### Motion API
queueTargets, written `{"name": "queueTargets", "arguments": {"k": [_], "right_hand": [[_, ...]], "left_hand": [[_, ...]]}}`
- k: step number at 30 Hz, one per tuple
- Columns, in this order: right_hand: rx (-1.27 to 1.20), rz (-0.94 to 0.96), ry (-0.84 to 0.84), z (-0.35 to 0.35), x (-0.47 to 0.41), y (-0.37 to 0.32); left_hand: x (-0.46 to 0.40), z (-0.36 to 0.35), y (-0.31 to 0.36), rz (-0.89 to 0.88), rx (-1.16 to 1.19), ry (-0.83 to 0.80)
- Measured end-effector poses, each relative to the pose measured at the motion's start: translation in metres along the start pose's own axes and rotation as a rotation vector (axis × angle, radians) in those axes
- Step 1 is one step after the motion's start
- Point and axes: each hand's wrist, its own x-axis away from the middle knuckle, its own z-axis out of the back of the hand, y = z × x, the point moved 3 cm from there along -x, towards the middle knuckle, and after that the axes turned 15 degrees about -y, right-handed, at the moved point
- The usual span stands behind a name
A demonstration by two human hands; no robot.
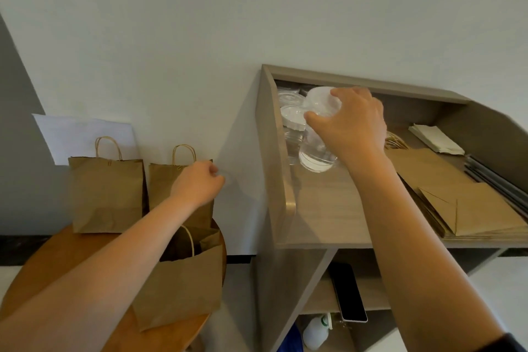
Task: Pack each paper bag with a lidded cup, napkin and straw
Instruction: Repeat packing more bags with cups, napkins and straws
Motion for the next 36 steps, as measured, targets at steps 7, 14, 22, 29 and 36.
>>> {"name": "queueTargets", "arguments": {"k": [7,14,22,29,36], "right_hand": [[-0.1,0.234,0.057,0.005,0.004,-0.081],[-0.19,0.299,-0.139,-0.093,0.011,-0.133],[-0.22,0.186,-0.363,-0.235,0.032,-0.111],[-0.231,0.101,-0.309,-0.27,0.039,-0.076],[-0.193,0.06,-0.233,-0.281,0.034,-0.059]], "left_hand": [[0.012,0.026,-0.016,-0.016,0.027,0.028],[0.023,0.04,-0.098,0.066,0.04,-0.027],[0.033,-0.006,-0.202,0.08,-0.066,-0.167],[0.012,-0.026,-0.209,0.009,-0.162,-0.257],[0.009,-0.044,-0.207,0.013,-0.334,-0.526]]}}
